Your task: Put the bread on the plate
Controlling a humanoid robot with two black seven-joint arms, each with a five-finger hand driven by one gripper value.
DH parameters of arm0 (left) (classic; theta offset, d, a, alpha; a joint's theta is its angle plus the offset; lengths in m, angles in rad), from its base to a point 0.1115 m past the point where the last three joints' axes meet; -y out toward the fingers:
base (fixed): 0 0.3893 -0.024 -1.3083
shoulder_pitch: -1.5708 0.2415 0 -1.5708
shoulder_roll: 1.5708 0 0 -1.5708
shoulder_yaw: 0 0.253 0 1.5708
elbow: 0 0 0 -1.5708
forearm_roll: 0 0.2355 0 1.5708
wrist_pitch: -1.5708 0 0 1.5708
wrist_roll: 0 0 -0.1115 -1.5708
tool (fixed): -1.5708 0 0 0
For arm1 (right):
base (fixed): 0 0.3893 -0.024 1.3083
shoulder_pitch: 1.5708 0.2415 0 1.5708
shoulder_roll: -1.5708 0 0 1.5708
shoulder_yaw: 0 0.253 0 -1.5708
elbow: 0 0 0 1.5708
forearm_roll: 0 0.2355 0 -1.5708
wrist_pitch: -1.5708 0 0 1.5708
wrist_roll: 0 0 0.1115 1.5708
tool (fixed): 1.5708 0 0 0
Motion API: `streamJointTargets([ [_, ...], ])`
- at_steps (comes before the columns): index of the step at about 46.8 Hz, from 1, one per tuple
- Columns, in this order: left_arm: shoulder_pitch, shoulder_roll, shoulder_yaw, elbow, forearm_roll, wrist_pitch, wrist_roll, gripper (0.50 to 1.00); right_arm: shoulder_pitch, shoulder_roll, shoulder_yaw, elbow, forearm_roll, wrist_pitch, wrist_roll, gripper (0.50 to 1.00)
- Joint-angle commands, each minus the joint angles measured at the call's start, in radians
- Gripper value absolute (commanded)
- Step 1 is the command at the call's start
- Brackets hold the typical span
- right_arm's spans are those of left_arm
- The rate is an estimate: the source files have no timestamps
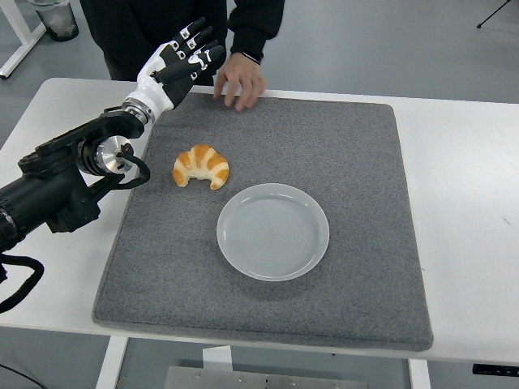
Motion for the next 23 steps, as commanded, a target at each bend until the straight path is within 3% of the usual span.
streamJointTargets([
  [1,0.004,-0.003,0.003,0.0,0.002,0.0,0.0,0.99,0.0,0.0,0.0,0.0,0.001,0.0,0.0,0.952],
  [23,0.001,-0.038,0.015,0.007,0.0,0.008,0.0,0.99,0.0,0.0,0.0,0.0,0.001,0.0,0.0,0.952],
])
